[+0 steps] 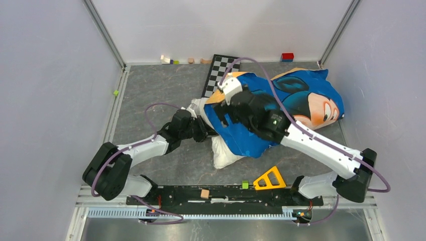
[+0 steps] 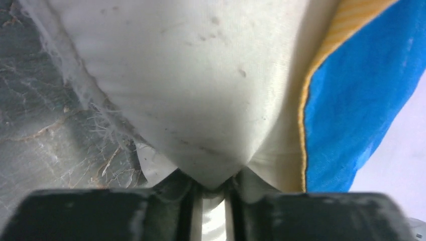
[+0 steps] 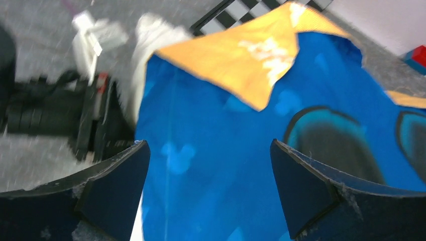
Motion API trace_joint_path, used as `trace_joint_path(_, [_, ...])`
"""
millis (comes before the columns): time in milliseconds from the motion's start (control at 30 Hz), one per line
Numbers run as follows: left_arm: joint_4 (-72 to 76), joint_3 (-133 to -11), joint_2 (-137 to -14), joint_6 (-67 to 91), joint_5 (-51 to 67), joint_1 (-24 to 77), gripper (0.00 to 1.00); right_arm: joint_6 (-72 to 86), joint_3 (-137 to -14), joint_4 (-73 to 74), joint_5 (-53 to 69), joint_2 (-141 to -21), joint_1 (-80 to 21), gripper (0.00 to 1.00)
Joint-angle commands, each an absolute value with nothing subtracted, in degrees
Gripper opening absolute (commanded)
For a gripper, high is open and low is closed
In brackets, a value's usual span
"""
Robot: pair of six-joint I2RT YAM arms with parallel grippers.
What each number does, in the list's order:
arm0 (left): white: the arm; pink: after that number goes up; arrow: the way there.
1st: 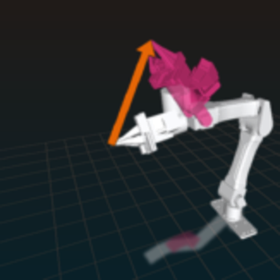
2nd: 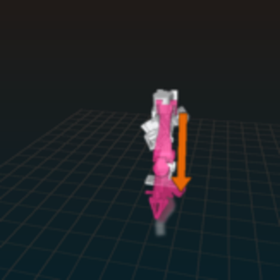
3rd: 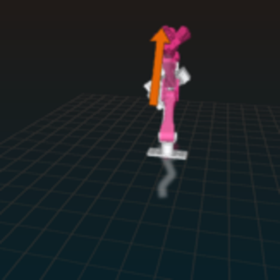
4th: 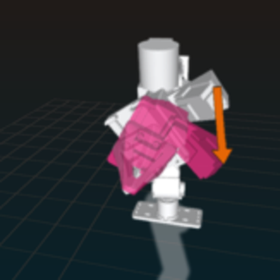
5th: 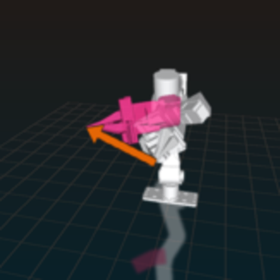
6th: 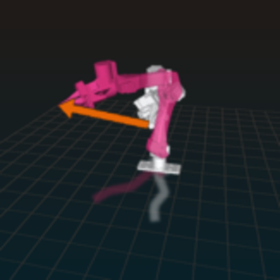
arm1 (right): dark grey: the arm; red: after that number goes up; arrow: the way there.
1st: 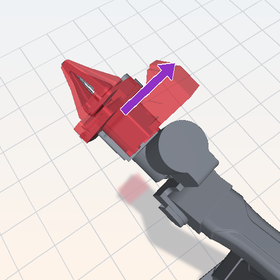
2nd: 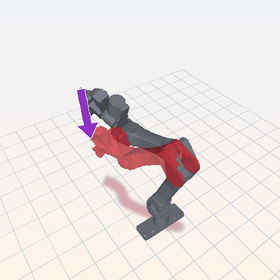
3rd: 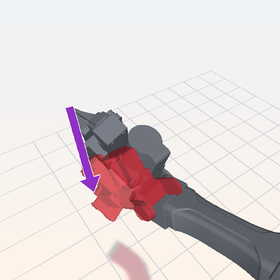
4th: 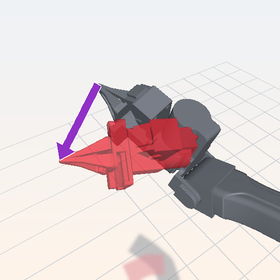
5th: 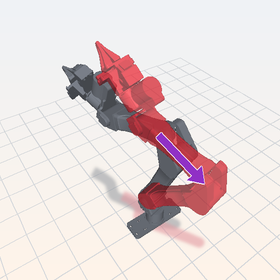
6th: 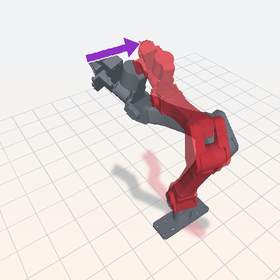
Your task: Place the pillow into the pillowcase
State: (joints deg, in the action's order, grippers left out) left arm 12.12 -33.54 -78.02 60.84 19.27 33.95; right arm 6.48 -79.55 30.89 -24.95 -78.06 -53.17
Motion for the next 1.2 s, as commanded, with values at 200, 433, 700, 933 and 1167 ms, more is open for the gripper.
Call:
trace_joint_path(200, [15.71,-34.62,-76.06,62.96,16.52,34.05,0.03,10.43,-65.15,29.03,-38.87,-77.8,-65.7,0.98])
trace_joint_path(433, [13.49,-34.35,-75.26,61.84,16.44,34.05,0.03,11.95,-65.74,30.45,-49.98,-83.13,-66.58,0.97])
trace_joint_path(700, [12.13,-34.69,-75.58,60.02,18.26,34.01,0.02,13.78,-72.18,32.11,-50.88,-82.82,-66.24,0.34])
trace_joint_path(933, [12.13,-35.88,-75.8,60.09,21.1,35.17,0.03,15.14,-91.28,34.53,-39.3,-90.23,-66.63,0.0])
trace_joint_path(1167, [12.04,-37.92,-76.53,61.01,18.21,38.67,0.02,15.3,-102.44,28.69,-29.3,-95.74,-68.75,0.0])
